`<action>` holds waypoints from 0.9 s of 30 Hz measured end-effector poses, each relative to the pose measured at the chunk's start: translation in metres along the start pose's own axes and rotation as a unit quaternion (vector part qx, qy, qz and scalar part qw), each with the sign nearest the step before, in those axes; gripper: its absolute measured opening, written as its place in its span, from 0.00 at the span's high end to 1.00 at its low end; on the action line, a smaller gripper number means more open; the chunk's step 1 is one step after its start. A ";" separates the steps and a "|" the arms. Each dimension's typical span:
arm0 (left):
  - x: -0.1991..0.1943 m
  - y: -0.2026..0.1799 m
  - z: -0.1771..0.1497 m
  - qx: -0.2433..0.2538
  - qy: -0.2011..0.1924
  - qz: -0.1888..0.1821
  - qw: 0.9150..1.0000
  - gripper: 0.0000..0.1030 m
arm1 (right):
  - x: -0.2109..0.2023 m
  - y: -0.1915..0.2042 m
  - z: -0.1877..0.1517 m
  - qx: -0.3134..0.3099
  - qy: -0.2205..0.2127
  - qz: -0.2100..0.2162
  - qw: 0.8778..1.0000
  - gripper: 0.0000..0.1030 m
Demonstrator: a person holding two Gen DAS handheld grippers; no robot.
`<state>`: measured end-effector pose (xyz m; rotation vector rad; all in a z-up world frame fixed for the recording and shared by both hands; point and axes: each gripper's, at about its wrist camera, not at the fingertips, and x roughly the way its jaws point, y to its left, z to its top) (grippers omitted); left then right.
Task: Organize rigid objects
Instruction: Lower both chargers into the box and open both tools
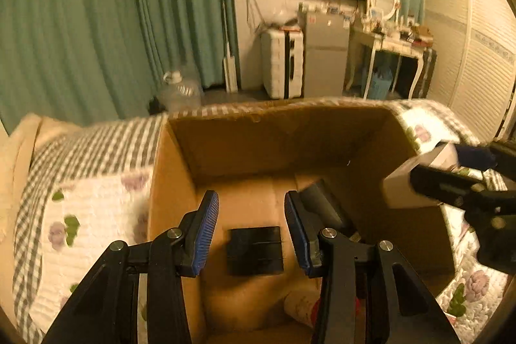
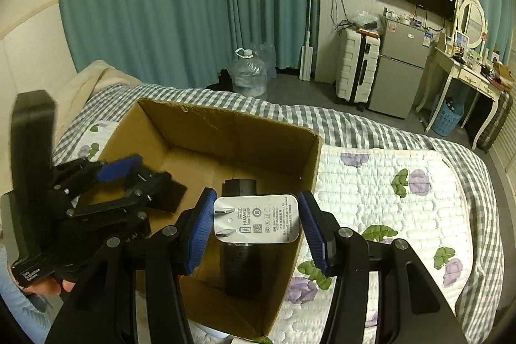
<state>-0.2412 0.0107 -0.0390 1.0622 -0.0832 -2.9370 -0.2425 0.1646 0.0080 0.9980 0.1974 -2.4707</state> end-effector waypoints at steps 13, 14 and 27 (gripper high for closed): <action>-0.027 0.014 -0.011 -0.014 0.005 0.016 1.000 0.39 | 0.003 0.018 0.016 -0.009 -0.004 0.013 1.000 0.50; -0.027 0.015 -0.012 -0.017 0.006 0.016 1.000 0.39 | 0.012 0.019 0.017 -0.009 0.001 0.015 1.000 0.50; -0.074 0.007 -0.014 -0.012 -0.014 0.009 1.000 0.38 | 0.029 0.025 0.006 -0.020 0.007 0.005 1.000 0.40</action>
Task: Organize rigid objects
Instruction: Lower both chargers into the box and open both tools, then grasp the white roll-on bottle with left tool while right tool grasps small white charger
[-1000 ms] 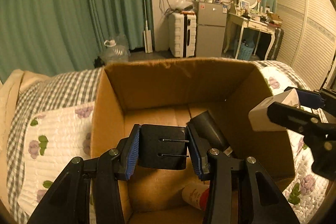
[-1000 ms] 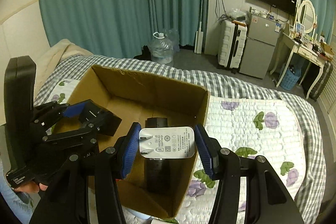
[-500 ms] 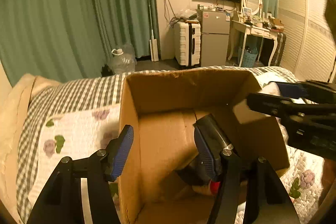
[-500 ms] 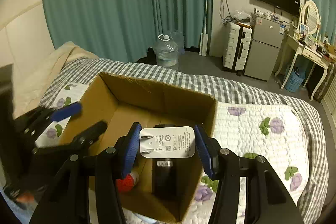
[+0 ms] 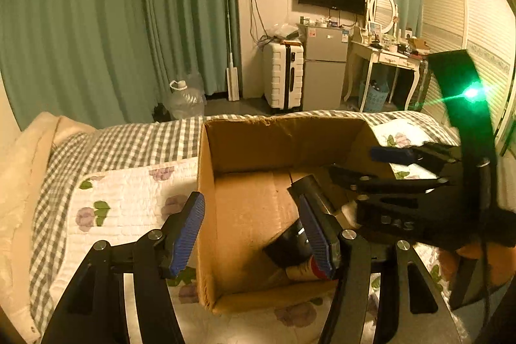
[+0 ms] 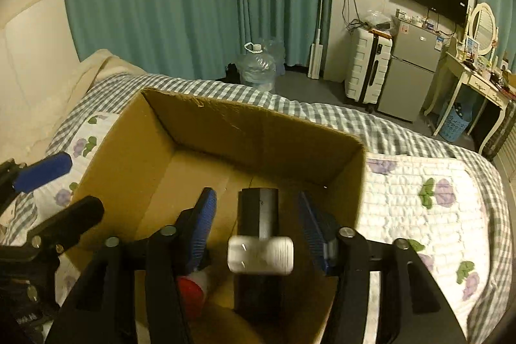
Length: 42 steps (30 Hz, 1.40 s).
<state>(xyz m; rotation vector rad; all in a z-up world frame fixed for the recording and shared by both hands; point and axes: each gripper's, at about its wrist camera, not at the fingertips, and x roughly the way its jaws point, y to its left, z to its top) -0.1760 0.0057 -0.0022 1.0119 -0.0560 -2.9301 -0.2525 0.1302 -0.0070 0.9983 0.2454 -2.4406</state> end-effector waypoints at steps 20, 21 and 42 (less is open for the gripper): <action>-0.083 -0.020 -0.069 -0.012 0.024 -0.011 1.000 0.33 | -0.181 0.019 -0.064 -0.020 -0.027 -0.078 0.996 0.12; -0.079 -0.020 -0.078 -0.015 0.032 -0.012 0.999 0.33 | -0.178 0.018 -0.073 -0.015 -0.021 -0.077 0.997 0.12; -0.016 -0.003 -0.134 -0.035 0.130 -0.016 0.991 0.33 | -0.018 -0.007 -0.157 0.027 0.132 -0.068 0.988 0.17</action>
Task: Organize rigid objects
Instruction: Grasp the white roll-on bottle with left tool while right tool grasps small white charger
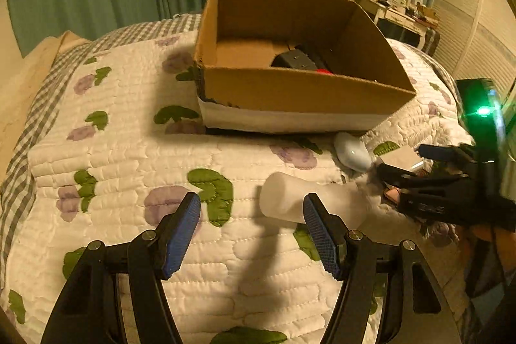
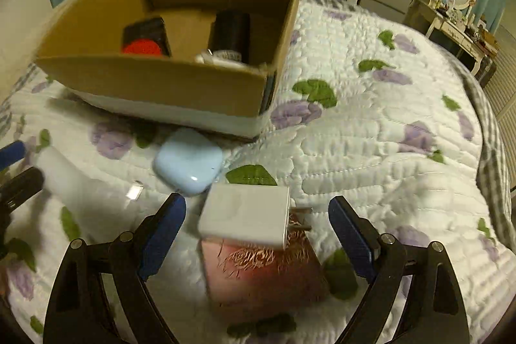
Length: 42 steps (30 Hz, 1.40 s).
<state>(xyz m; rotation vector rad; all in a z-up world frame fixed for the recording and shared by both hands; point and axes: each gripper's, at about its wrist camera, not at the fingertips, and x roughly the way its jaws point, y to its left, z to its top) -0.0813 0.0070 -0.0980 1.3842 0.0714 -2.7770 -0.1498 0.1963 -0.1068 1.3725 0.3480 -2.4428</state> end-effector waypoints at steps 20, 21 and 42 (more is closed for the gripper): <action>0.026 -0.025 0.014 -0.004 0.015 -0.069 0.997 0.33 | -0.019 0.033 -0.017 -0.050 -0.013 0.034 0.998 0.33; 0.026 -0.027 0.015 -0.004 0.005 -0.067 0.998 0.33 | -0.016 0.035 -0.017 -0.054 -0.010 0.033 0.998 0.33; 0.024 -0.060 0.018 0.022 -0.011 -0.129 0.991 0.67 | -0.022 0.028 -0.036 -0.046 -0.002 0.021 0.999 0.33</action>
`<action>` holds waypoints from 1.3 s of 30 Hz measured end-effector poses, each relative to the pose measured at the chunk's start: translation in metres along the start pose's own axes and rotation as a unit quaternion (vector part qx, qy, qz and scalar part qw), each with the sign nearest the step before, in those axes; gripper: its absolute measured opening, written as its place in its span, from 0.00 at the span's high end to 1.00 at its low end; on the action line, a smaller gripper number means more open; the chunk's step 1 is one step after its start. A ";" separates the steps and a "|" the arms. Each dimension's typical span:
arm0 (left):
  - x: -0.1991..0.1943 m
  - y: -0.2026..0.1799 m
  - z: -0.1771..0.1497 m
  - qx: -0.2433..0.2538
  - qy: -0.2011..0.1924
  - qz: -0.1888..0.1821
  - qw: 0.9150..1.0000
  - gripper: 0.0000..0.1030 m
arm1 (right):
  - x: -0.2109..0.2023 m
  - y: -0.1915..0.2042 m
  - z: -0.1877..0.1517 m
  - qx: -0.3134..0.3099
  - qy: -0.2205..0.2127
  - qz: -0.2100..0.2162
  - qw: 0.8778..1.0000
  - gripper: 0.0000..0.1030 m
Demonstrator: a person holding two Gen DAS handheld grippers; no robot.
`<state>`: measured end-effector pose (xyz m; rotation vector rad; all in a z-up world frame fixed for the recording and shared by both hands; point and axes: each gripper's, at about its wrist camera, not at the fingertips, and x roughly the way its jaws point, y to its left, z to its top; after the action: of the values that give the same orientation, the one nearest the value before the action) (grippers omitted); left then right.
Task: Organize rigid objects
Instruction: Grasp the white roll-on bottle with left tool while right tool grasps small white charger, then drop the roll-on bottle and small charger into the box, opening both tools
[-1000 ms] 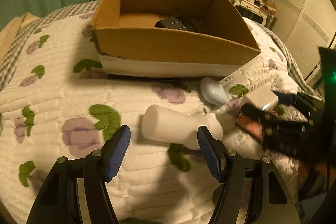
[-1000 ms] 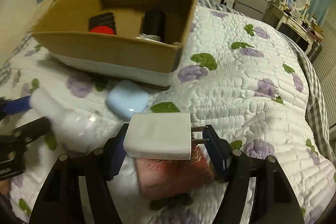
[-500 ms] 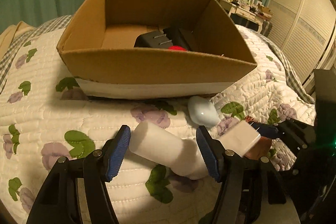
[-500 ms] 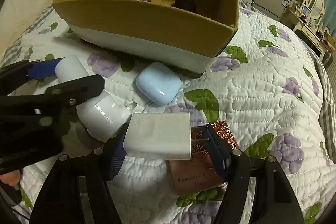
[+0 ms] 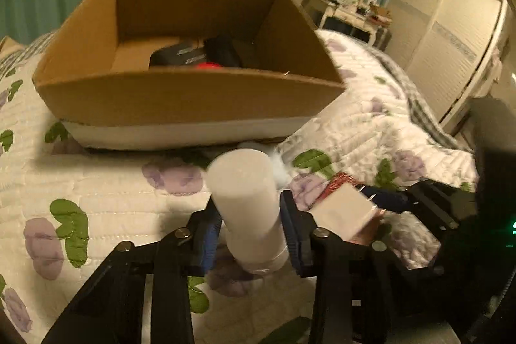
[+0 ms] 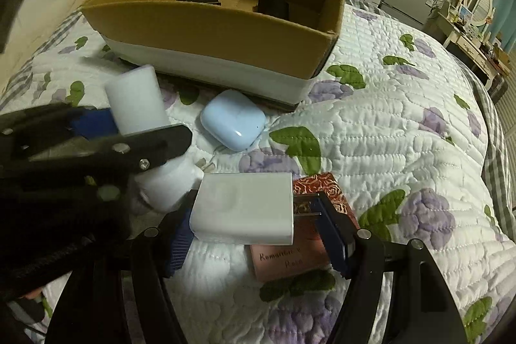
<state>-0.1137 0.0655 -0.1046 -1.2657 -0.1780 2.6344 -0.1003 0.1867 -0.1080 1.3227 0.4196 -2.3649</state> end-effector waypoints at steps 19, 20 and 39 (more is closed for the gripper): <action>-0.125 -0.035 0.068 0.073 -0.122 0.101 0.985 0.68 | -0.111 -0.027 0.049 0.012 -0.124 -0.017 0.992 0.33; -0.127 -0.034 0.074 0.074 -0.126 0.103 0.984 0.68 | -0.118 -0.029 0.059 0.012 -0.135 -0.020 0.991 0.33; -0.002 0.038 0.152 0.030 -0.055 0.154 0.986 0.68 | -0.083 -0.055 0.160 0.028 -0.181 0.002 0.983 0.33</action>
<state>-0.2359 0.0259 -0.0158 -1.2150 0.0868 2.9466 -0.2053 0.1808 0.0482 0.8822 0.2425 -2.5588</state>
